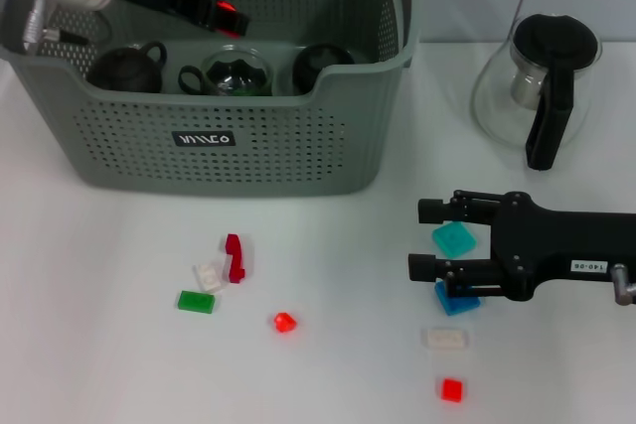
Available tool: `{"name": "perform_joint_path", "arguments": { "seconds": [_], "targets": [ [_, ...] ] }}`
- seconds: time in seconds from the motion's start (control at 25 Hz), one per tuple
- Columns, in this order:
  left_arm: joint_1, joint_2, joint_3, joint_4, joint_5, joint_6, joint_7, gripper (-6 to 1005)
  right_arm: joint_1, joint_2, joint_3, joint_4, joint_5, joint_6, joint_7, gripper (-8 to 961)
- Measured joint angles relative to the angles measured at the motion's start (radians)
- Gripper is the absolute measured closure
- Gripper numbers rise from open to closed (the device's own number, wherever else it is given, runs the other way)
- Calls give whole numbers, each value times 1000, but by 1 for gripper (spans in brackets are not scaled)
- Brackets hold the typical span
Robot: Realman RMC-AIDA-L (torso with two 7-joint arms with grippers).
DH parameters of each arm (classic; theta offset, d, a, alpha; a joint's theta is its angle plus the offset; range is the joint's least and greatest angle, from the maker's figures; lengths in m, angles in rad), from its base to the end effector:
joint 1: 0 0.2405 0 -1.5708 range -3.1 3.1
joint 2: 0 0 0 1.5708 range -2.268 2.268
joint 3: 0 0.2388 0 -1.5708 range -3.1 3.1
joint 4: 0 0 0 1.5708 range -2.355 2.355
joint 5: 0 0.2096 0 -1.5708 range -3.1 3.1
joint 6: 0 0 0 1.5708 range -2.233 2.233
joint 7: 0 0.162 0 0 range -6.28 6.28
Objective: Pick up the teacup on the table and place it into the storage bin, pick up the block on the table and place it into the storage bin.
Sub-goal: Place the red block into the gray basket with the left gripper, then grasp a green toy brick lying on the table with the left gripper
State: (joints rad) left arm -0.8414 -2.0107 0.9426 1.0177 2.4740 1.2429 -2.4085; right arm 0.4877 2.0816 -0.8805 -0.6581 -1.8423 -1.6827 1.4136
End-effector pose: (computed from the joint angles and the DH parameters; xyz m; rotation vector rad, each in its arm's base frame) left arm -0.1557 0.4515 0.0519 -2.3690 -0.9631 -0.0966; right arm 0.2161 0.2988 -0.0215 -2.8898 0.6092 0.8793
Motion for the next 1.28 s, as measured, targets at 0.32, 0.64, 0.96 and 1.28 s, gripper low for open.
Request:
{"name": "perform_joint_path", "arguments": {
  "seconds": [0.32,0.64,0.96,1.28],
  "targets": [
    [-5,-19,7,2,43,-39,-45,561,-3,-1,0,0,0,-6,0,118],
    [-2,-19,6,2,62,-60,-95,523,-2,-2,0,0,0,-8,1,118],
    [140,-74,-68,178,-259,-56,44,312,-5,-2,0,0,0,-3,1,117],
    [338,-95,-220,67,-973,226,528,223,-3,0,0,0,3,-1,-1,117]
  ]
}}
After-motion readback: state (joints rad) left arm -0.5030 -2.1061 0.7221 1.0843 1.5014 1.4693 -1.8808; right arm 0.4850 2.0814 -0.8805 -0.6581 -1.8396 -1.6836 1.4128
